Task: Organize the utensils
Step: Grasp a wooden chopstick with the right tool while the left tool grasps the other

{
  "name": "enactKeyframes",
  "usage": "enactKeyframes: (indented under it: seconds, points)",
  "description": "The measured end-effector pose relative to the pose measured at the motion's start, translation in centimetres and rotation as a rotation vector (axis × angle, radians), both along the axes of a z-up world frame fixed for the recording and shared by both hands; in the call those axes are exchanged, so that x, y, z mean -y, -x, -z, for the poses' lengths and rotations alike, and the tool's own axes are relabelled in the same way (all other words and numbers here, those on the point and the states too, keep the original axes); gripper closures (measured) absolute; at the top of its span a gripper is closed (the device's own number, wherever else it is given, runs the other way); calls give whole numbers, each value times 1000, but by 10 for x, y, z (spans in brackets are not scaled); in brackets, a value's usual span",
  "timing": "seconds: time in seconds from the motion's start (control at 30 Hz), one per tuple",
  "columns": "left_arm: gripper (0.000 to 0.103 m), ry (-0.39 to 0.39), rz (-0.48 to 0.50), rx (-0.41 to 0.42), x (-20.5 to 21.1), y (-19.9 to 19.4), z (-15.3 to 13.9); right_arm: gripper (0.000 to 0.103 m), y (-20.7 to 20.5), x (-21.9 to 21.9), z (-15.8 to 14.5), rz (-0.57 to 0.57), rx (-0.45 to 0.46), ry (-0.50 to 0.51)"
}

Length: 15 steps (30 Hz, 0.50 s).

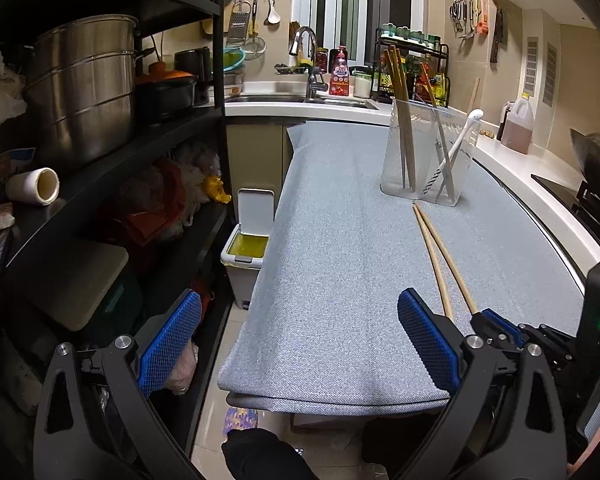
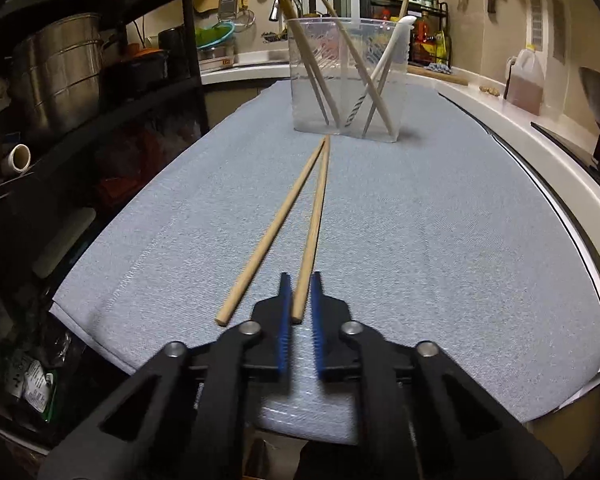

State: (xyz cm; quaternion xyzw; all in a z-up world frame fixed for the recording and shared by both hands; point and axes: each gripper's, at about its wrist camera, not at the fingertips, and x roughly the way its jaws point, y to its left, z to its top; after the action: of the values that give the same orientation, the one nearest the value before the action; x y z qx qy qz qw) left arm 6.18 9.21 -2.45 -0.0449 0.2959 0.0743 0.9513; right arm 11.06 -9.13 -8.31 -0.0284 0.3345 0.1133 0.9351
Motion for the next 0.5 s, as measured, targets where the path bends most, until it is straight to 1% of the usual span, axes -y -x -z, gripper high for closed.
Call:
enactKeyframes:
  seconds: [0.17,0.23,0.4,0.5]
  points:
    - [8,17,33,-3,9,-8,4,97,3,33,1,41,27,-20]
    - [8,35,61,0,18,-11,6,97,4,55,0,74,33,-54]
    - [8,60,129,9,44,-20,17,97,9,89,-5,126,84,-56]
    - [8,86,157,7,59,-27,25,97,9,100,-4,147,83,-54]
